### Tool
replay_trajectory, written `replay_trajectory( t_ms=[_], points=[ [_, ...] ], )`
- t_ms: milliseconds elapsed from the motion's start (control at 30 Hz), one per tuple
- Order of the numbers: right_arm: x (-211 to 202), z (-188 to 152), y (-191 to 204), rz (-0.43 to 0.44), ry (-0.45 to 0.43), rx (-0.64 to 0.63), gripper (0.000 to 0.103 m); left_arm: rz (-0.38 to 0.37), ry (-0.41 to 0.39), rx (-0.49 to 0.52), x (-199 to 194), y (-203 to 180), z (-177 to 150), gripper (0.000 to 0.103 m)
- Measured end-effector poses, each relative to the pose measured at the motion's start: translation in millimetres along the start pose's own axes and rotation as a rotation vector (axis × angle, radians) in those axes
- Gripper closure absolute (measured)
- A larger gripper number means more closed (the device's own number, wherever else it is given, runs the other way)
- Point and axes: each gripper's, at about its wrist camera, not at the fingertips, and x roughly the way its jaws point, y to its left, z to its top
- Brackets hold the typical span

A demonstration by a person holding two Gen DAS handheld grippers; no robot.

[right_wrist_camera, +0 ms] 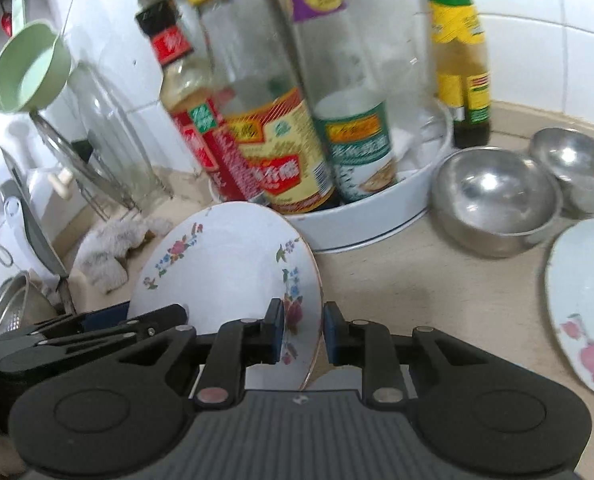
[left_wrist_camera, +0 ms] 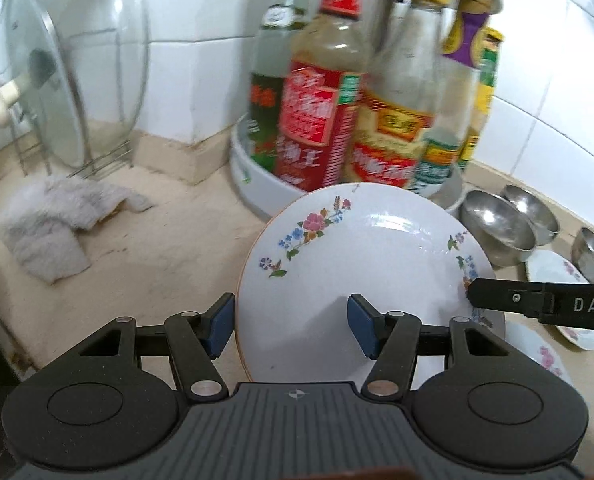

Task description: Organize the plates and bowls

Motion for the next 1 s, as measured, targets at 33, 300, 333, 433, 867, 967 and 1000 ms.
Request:
replay_trajectory(
  t_ms=[33, 300, 333, 433, 867, 967, 1000],
  points=[
    [-5.6, -0.4, -2.6, -0.007, -0.010, 0.008, 0.081, -0.010, -0.003, 0.010, -0.7, -4.5, 1.0, 0.037],
    [-47.7, -15.9, -37.2, -0.080, -0.036, 0.109, 0.081, -0.119, 0.004, 0.117, 0.4, -51.9, -1.7, 0.036],
    [-53.0, -18.8, -42.5, -0.093, -0.037, 0.124, 0.081, -0.131, 0.012, 0.129, 1.7, -57.7, -3.4, 0.036],
    [-67.9, -27.7, -54.4, -0.125, -0.047, 0.156, 0.081, -0.167, 0.040, 0.156, 5.7, -73.6, -10.1, 0.035],
    [-83.6, -64.4, -78.1, -0.176, 0.022, 0.242, 0.081, -0.202, 0.116, 0.231, 12.4, -99.8, -36.8, 0.035],
    [-83.1, -68.8, -79.3, -0.183, 0.035, 0.245, 0.081, -0.200, 0.126, 0.236, 13.5, -101.6, -40.1, 0.035],
    [-82.4, -69.9, -79.3, -0.188, 0.039, 0.245, 0.081, -0.199, 0.129, 0.236, 14.0, -101.8, -41.0, 0.035]
  ],
)
